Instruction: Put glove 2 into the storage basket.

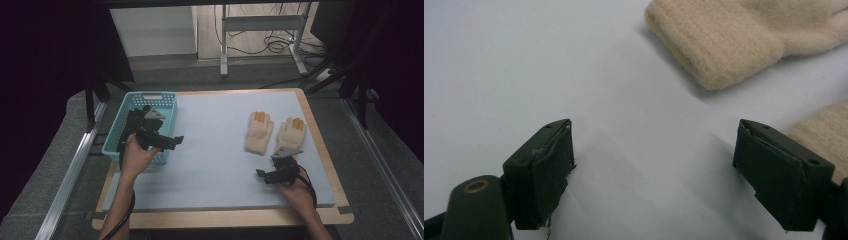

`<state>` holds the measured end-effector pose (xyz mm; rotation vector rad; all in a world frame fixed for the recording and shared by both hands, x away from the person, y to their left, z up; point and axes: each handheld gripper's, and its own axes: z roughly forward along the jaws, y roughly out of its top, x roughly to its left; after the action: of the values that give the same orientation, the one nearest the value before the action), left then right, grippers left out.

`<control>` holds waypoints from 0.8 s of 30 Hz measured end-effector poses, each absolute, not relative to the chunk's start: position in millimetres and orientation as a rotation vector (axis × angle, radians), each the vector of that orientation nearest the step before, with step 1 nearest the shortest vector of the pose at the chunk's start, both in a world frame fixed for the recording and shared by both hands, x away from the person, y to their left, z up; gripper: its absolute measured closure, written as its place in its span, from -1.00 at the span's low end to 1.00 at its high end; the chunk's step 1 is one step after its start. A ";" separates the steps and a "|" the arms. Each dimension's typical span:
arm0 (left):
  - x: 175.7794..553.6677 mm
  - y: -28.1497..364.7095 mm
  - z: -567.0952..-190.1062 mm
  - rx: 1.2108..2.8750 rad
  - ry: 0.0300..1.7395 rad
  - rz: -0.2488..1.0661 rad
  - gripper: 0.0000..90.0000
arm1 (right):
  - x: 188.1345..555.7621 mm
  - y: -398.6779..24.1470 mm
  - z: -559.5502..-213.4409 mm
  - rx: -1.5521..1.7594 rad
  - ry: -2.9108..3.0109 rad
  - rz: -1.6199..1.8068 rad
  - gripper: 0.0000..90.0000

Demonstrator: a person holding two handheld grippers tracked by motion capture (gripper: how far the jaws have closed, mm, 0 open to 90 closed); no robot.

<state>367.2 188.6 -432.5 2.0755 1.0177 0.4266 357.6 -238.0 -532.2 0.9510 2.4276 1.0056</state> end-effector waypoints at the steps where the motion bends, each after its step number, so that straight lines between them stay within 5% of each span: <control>1: 363.1 182.8 -434.7 2.080 0.993 0.423 -0.99 | 357.5 -237.9 -532.2 0.953 2.428 1.005 -0.64; 11: 324.8 131.9 -478.5 2.107 0.840 0.379 -0.99 | 357.1 -237.5 -532.2 0.954 2.423 1.008 -0.64; 16: 317.1 117.3 -511.8 2.151 0.844 0.306 -1.00 | 357.1 -237.5 -532.2 0.953 2.422 1.007 -0.64; 24: 312.7 106.8 -543.3 2.264 0.917 0.372 -1.00 | 357.6 -237.9 -532.3 0.954 2.426 1.008 -0.65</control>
<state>312.7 106.8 -543.3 2.2643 0.9166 0.3720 357.6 -237.9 -532.3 0.9541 2.4256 1.0081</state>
